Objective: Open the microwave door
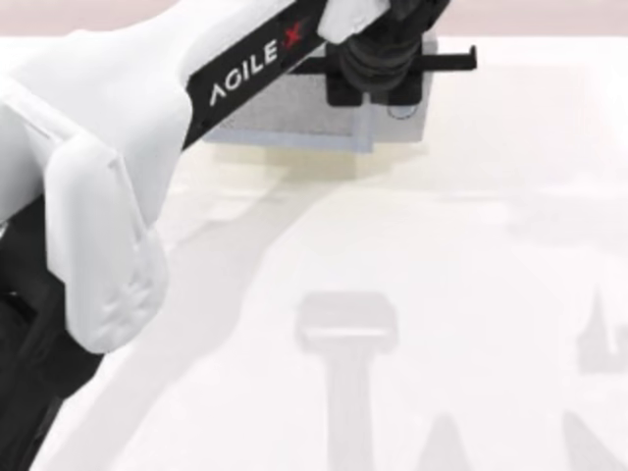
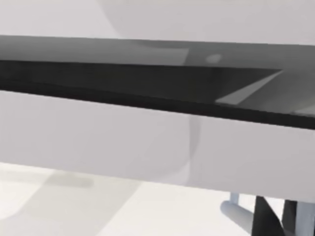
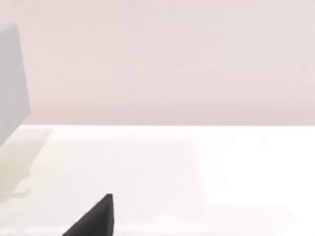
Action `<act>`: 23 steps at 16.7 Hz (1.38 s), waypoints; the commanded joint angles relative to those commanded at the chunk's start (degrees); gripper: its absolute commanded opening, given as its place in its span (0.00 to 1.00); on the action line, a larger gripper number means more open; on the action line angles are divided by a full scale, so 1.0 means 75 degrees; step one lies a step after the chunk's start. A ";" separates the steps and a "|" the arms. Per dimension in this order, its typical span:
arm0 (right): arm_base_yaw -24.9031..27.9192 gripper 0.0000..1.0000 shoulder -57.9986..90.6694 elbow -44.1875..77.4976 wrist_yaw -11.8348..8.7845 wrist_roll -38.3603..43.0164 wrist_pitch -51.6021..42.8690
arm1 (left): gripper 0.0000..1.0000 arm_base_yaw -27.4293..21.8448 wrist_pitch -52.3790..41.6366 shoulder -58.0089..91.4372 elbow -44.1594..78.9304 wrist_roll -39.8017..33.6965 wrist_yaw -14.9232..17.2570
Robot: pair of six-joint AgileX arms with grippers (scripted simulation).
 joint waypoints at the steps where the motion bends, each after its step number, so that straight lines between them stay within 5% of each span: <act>1: 0.0000 1.00 0.0000 0.0000 0.0000 0.0000 0.0000 | 0.00 0.0000 0.0000 0.0000 0.0000 0.0000 0.0000; 23: 0.0000 1.00 0.0000 0.0000 0.0000 0.0000 0.0000 | 0.00 -0.0054 0.0120 -0.0079 -0.0130 0.0049 0.0030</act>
